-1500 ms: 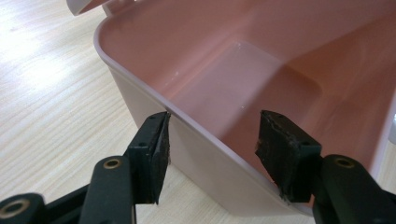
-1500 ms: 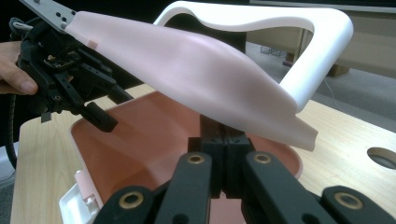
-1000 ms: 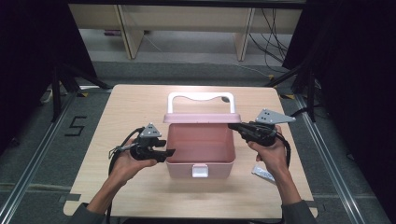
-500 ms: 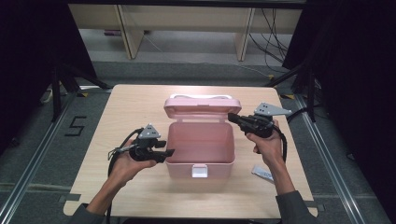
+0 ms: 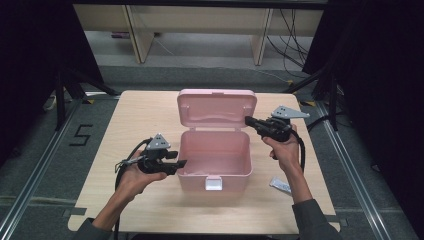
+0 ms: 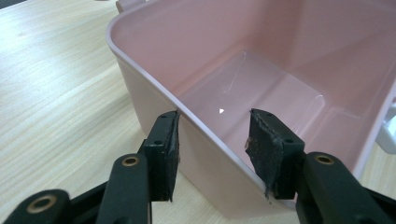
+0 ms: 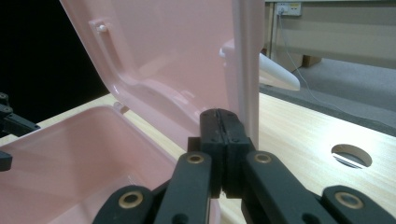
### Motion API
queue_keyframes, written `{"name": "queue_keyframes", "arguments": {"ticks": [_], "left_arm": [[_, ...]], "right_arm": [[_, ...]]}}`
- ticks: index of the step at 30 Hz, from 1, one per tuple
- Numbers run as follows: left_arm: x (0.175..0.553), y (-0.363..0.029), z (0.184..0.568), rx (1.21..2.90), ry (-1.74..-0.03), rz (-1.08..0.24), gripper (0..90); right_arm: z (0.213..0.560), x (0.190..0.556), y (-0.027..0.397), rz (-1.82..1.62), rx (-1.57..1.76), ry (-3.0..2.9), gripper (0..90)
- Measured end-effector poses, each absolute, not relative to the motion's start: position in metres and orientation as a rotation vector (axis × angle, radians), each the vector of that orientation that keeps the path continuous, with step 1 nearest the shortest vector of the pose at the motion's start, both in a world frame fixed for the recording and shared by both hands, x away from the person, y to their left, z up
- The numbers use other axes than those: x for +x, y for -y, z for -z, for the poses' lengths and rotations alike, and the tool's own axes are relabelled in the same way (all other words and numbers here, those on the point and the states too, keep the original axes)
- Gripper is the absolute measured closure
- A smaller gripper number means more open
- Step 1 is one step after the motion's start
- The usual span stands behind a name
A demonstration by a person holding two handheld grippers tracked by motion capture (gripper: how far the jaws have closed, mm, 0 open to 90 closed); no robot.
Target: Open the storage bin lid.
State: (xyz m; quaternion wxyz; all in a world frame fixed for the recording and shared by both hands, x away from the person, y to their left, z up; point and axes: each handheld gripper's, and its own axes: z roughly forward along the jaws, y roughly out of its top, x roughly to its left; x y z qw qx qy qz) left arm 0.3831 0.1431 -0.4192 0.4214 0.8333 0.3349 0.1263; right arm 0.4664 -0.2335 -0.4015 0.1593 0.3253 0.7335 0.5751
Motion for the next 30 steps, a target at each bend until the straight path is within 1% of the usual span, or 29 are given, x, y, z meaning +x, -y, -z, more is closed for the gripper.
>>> {"name": "queue_keyframes", "arguments": {"ticks": [17, 20, 29, 30], "left_arm": [[0.382, -0.144, 0.420, 2.075, -0.840, -0.313, 53.4], [0.382, -0.145, 0.421, 2.071, -0.839, -0.311, 53.5], [0.381, -0.145, 0.421, 2.060, -0.845, -0.310, 53.6], [0.381, -0.143, 0.422, 2.032, -0.863, -0.305, 53.6]], "right_arm": [[0.413, 0.482, 0.235, -1.634, 0.977, -2.075, 90.0], [0.415, 0.486, 0.236, -1.627, 0.942, -2.059, 90.0], [0.421, 0.490, 0.234, -1.631, 1.038, -2.071, 90.0], [0.422, 0.491, 0.234, -1.628, 1.032, -2.073, 90.0]]}}
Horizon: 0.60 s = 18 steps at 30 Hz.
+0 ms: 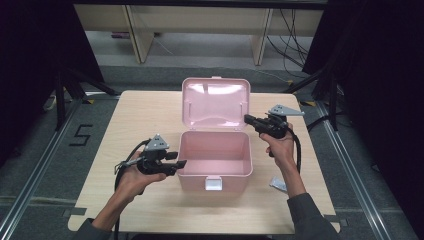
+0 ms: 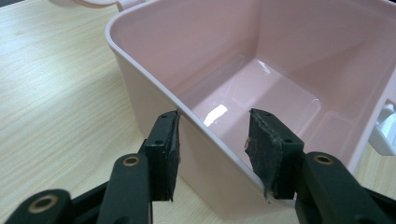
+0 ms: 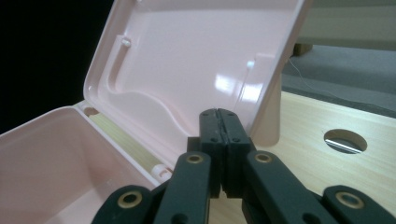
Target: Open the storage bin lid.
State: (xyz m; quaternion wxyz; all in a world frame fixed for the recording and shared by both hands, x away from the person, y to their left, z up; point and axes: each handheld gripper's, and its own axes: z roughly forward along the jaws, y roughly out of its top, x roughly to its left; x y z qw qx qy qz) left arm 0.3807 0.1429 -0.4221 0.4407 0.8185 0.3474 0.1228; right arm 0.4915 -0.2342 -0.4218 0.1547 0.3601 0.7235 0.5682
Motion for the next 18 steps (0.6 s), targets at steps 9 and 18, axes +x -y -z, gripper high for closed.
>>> {"name": "queue_keyframes", "arguments": {"ticks": [9, 18], "left_arm": [[0.381, -0.144, 0.422, 2.045, -0.865, -0.298, 54.3], [0.378, -0.144, 0.422, 2.041, -0.879, -0.301, 54.7]], "right_arm": [[0.426, 0.495, 0.242, -1.615, 1.081, -2.059, 88.4], [0.411, 0.486, 0.244, -1.571, 1.021, -2.071, 85.8]]}}
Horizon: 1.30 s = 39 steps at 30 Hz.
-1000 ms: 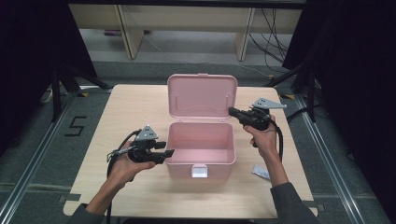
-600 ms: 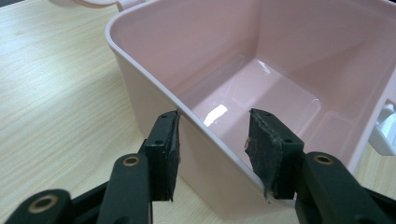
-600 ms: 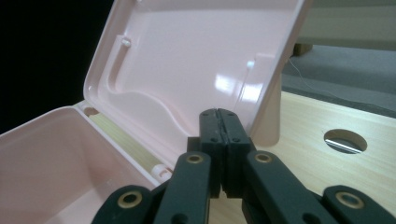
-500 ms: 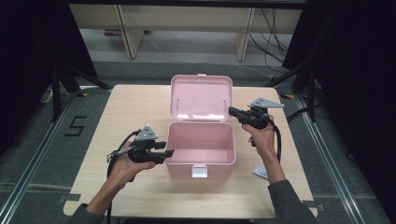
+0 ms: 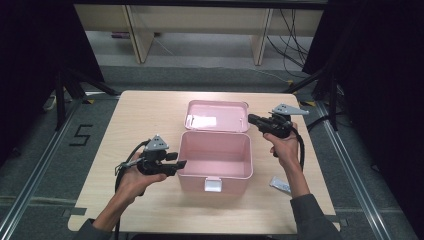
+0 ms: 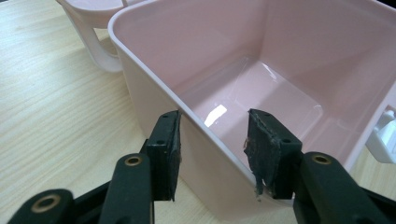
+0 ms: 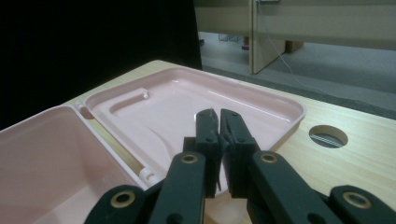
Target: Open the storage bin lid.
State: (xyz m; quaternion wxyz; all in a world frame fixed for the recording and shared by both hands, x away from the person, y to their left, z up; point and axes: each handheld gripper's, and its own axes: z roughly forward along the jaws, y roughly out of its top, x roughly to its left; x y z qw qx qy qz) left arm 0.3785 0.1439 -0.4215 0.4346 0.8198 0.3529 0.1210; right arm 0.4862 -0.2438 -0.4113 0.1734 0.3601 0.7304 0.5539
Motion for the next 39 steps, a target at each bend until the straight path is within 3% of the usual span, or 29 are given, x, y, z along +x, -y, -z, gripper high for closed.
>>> {"name": "queue_keyframes", "arguments": {"ticks": [18, 39], "left_arm": [[0.371, -0.143, 0.421, 2.041, -0.884, -0.276, 53.2], [0.370, -0.143, 0.420, 2.048, -0.886, -0.272, 52.9]], "right_arm": [[0.382, 0.441, 0.253, -1.119, 0.926, -2.258, 60.8], [0.407, 0.400, 0.279, -0.804, 0.915, -2.450, 50.4]]}}
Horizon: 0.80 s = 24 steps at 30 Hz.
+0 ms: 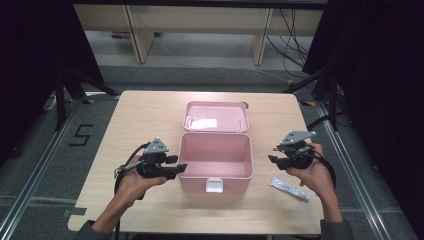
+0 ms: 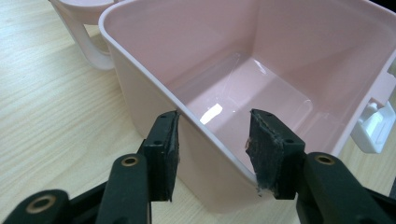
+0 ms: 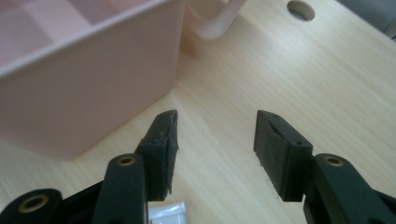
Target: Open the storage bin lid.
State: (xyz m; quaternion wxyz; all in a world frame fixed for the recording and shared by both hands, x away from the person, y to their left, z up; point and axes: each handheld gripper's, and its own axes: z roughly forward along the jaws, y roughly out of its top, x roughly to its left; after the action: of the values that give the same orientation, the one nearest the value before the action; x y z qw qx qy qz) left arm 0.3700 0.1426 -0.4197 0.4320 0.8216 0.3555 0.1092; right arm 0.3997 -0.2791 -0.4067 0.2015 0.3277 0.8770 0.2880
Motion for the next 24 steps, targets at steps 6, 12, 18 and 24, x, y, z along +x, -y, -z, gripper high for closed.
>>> {"name": "queue_keyframes", "arguments": {"ticks": [6, 12, 18, 24], "left_arm": [[0.370, -0.142, 0.419, 2.055, -0.885, -0.271, 53.0], [0.370, -0.142, 0.419, 2.054, -0.888, -0.268, 53.1], [0.370, -0.142, 0.419, 2.055, -0.887, -0.269, 53.1], [0.370, -0.142, 0.419, 2.054, -0.887, -0.267, 53.1]], "right_arm": [[0.416, 0.393, 0.279, -0.738, 0.924, -2.496, 49.5], [0.419, 0.387, 0.280, -0.723, 0.901, -2.516, 48.0], [0.424, 0.377, 0.280, -0.626, 0.930, -2.567, 47.3], [0.430, 0.371, 0.286, -0.585, 0.943, -2.583, 45.0]]}}
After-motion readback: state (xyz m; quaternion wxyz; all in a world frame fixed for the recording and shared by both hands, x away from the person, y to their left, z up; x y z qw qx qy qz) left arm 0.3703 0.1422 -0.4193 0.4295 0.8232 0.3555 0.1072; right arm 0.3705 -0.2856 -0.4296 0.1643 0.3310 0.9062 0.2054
